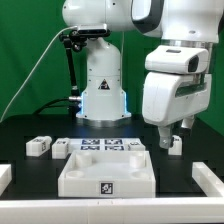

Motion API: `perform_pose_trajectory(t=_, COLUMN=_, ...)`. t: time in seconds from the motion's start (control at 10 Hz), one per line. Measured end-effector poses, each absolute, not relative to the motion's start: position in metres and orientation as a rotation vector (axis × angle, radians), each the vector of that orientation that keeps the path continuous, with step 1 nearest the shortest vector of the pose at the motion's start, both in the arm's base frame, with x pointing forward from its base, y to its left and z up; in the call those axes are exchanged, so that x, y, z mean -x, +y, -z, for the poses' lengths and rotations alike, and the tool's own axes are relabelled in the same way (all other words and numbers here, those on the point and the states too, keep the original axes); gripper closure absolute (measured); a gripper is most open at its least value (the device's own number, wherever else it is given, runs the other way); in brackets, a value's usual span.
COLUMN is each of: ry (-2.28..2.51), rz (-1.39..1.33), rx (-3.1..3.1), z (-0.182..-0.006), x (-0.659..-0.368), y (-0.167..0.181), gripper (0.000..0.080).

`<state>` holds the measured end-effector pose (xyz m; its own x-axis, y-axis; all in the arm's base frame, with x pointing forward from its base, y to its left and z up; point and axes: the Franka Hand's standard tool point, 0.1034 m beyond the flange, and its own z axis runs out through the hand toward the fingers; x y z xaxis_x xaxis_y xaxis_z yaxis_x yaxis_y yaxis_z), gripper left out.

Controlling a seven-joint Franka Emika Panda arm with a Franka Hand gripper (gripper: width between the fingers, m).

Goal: Assemble one leg

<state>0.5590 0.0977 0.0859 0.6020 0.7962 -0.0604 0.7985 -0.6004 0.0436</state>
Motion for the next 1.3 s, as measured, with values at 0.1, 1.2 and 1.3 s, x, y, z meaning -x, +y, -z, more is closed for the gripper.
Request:
perform_pose_trajectory(t=0.1, ry=1.38, rz=0.055, rx=-2.739, z=-0.086, x=-0.559, y=0.097, gripper=0.015)
perform_pose_trajectory(t=1.2, ry=1.944, rz=0.083, rx=-2.399, z=-0.07, x=-0.547, y=0.056, gripper=0.015)
perform_pose_trajectory(t=1.3, ry=1.944, rz=0.083, rx=-2.4, z=-0.07, x=-0.547, y=0.056, gripper=0.015)
